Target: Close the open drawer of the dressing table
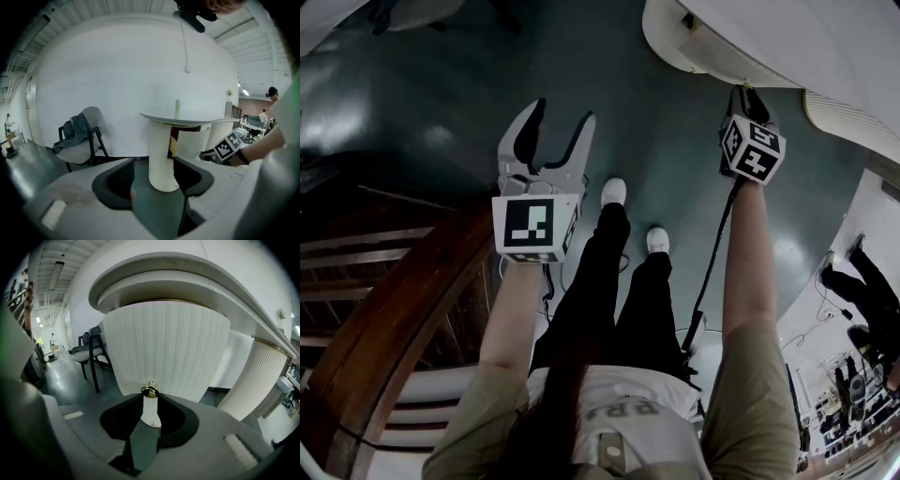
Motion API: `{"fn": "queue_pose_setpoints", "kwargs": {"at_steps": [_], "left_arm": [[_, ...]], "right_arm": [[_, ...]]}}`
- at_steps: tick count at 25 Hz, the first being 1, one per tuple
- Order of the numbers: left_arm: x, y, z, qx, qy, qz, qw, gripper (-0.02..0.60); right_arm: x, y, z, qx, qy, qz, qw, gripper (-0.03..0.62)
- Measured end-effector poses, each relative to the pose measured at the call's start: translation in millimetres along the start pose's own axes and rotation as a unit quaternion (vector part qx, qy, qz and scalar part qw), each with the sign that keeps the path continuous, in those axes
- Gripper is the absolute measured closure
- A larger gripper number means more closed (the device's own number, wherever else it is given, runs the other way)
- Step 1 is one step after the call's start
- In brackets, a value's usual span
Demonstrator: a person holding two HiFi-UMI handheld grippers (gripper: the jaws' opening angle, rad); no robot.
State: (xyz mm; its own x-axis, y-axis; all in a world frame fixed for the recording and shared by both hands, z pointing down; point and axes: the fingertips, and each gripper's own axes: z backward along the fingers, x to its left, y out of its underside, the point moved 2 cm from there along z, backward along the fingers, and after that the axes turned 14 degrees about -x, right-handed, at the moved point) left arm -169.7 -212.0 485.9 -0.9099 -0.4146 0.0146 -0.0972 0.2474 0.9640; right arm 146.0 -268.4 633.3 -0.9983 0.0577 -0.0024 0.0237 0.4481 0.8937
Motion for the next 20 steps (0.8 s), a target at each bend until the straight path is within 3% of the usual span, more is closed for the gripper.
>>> {"fn": "queue_pose_setpoints", "kwargs": {"at_steps": [20], "left_arm": [[10.8, 3.6, 2.9, 0.006, -0.012, 0.003, 0.9999, 0.305]], "right_arm": [[-3.1, -11.0, -16.1, -0.004, -0.004, -0.005, 1.000, 0.497]]}}
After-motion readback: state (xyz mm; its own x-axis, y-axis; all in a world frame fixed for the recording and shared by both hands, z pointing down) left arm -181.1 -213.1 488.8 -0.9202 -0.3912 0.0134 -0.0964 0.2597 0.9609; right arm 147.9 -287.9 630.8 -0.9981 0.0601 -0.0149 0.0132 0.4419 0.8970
